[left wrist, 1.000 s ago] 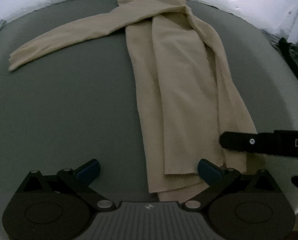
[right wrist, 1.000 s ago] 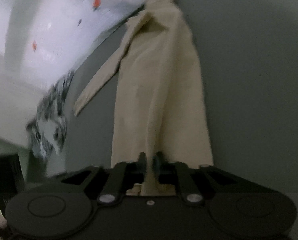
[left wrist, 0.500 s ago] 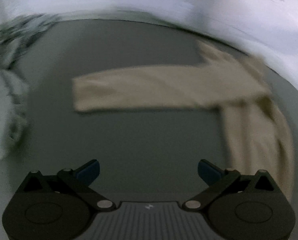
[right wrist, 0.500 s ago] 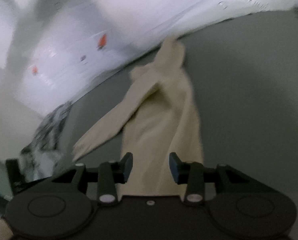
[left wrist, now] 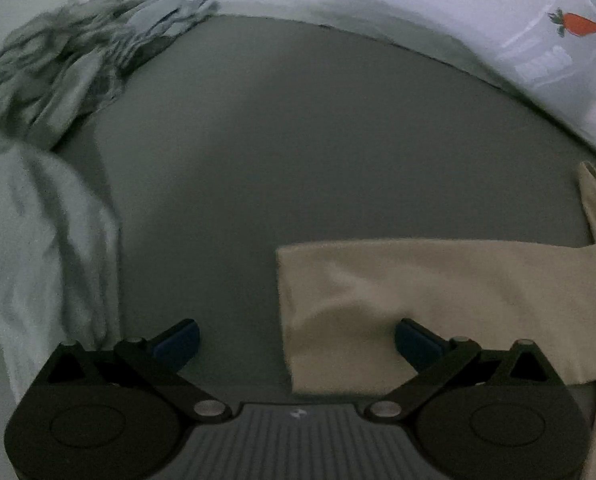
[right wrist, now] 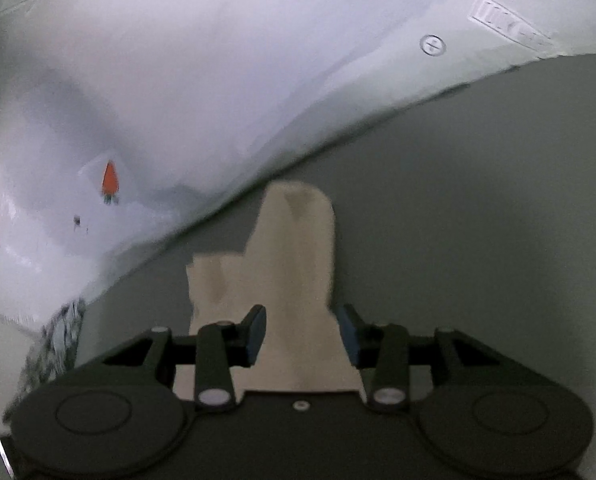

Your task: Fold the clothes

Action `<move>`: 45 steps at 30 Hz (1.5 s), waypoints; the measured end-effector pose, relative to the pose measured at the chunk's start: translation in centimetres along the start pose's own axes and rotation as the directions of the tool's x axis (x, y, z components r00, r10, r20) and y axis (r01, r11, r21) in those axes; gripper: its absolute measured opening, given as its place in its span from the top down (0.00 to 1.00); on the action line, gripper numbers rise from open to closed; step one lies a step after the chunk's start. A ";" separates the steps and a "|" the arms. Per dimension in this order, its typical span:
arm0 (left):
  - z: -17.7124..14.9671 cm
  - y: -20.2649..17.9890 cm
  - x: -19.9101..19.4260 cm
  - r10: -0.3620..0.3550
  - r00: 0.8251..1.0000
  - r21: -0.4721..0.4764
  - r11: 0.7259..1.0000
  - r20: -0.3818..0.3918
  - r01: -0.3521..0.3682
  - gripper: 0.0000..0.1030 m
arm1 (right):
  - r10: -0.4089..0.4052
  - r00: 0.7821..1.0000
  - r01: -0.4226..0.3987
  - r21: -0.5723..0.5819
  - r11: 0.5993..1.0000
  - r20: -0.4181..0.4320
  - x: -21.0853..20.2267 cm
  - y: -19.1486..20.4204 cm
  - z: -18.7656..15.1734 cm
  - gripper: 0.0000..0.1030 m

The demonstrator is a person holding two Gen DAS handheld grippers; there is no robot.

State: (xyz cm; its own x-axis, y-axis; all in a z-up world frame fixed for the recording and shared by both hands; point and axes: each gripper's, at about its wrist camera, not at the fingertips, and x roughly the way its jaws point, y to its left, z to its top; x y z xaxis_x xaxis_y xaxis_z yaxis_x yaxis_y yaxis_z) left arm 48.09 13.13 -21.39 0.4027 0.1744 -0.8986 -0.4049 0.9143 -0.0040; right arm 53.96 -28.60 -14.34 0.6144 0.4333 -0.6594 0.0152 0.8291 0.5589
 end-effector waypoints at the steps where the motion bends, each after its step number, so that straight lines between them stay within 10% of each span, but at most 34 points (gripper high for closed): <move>1: 0.2 -0.1 0.1 -0.002 1.000 0.005 1.000 0.006 0.002 0.00 | -0.002 1.000 0.002 -0.006 1.000 0.005 0.6 0.4 0.3 0.59; 6: 0.7 0.0 0.0 0.001 0.998 -0.014 1.000 0.064 0.000 0.19 | -0.020 1.000 0.020 -0.040 0.999 -0.006 4.0 1.5 0.9 0.59; 11: 1.6 -1.1 -1.0 -0.021 0.997 0.043 0.999 0.078 0.017 0.98 | -0.059 0.998 0.058 -0.087 0.995 -0.015 5.3 2.3 0.0 0.93; 17: 3.4 -1.3 -5.2 -0.027 0.980 0.044 0.999 0.197 0.019 0.98 | 0.011 0.999 -0.009 -0.059 0.998 0.043 2.5 2.6 0.9 0.94; 27: 7.7 0.4 -15.0 -0.046 0.885 0.000 0.999 0.464 0.052 0.98 | 0.106 0.992 -0.105 -0.024 0.994 0.069 1.4 3.5 2.1 0.94; 40: 7.0 1.0 -4.2 0.060 0.967 -0.071 0.996 0.247 -0.044 0.93 | -0.083 0.995 0.091 -0.156 0.984 0.061 1.8 3.8 -0.7 0.70; 45: 4.8 0.8 -5.6 0.033 0.967 -0.141 0.990 0.253 0.003 0.65 | -0.132 0.990 0.138 -0.200 0.970 0.045 -2.1 2.3 -3.9 0.66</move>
State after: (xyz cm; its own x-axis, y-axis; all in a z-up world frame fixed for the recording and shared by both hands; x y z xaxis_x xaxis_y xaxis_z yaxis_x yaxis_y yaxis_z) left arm 49.47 14.67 -14.26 0.5841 0.2913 -0.7576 -0.5156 0.8541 -0.0691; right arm 49.61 -26.21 -13.58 0.6415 0.3039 -0.7044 -0.0578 0.9347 0.3507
